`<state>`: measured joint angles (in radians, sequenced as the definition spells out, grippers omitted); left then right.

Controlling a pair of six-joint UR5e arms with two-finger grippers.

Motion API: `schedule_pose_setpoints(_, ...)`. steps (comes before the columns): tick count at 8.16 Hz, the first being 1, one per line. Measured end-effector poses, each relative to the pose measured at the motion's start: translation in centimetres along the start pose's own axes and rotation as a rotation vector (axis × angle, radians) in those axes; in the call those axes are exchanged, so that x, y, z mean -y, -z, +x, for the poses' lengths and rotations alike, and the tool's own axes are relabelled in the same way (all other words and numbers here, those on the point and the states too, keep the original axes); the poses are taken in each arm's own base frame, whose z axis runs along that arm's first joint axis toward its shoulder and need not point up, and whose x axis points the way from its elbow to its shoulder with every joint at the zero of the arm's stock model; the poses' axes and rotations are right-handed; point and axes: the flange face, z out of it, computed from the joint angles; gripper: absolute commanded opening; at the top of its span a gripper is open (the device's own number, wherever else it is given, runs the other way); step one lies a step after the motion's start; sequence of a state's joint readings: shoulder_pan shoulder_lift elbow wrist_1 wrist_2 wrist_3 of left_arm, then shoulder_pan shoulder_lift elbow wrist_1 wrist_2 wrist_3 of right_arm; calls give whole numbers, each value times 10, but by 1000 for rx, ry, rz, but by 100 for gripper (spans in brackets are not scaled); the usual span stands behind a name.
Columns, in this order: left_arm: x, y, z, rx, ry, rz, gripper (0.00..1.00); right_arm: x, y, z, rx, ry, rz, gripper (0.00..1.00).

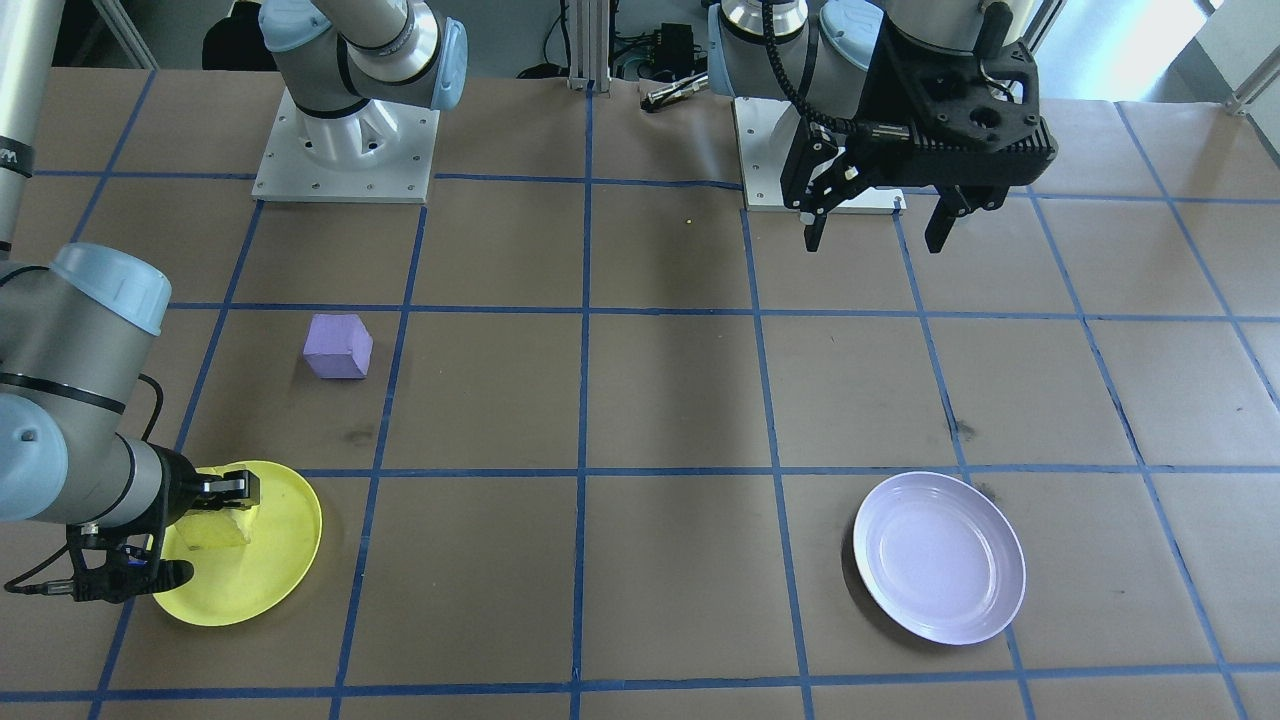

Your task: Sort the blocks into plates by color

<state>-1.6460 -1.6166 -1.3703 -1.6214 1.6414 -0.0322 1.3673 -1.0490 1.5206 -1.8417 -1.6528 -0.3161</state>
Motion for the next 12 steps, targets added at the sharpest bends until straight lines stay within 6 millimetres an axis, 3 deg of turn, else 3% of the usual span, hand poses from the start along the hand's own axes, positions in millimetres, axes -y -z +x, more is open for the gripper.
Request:
schedule_pose_setpoints(2, 0, 0, 0, 0, 0, 0, 100, -7, 4, -3, 8, 11, -33, 100)
schedule_pose_setpoints(3, 0, 0, 0, 0, 0, 0, 100, -20, 17, -6, 17, 14, -58, 100)
schedule_pose_setpoints(5, 0, 0, 0, 0, 0, 0, 100, -58, 39, -17, 54, 20, -165, 100)
schedule_pose_setpoints(6, 0, 0, 0, 0, 0, 0, 100, -75, 37, -23, 77, 23, -233, 100)
schedule_pose_setpoints(9, 0, 0, 0, 0, 0, -1, 100, -102, 2, -38, 140, -5, -357, 100)
schedule_pose_setpoints(12, 0, 0, 0, -1, 0, 0, 100, -114, -32, -51, 194, -21, -412, 100)
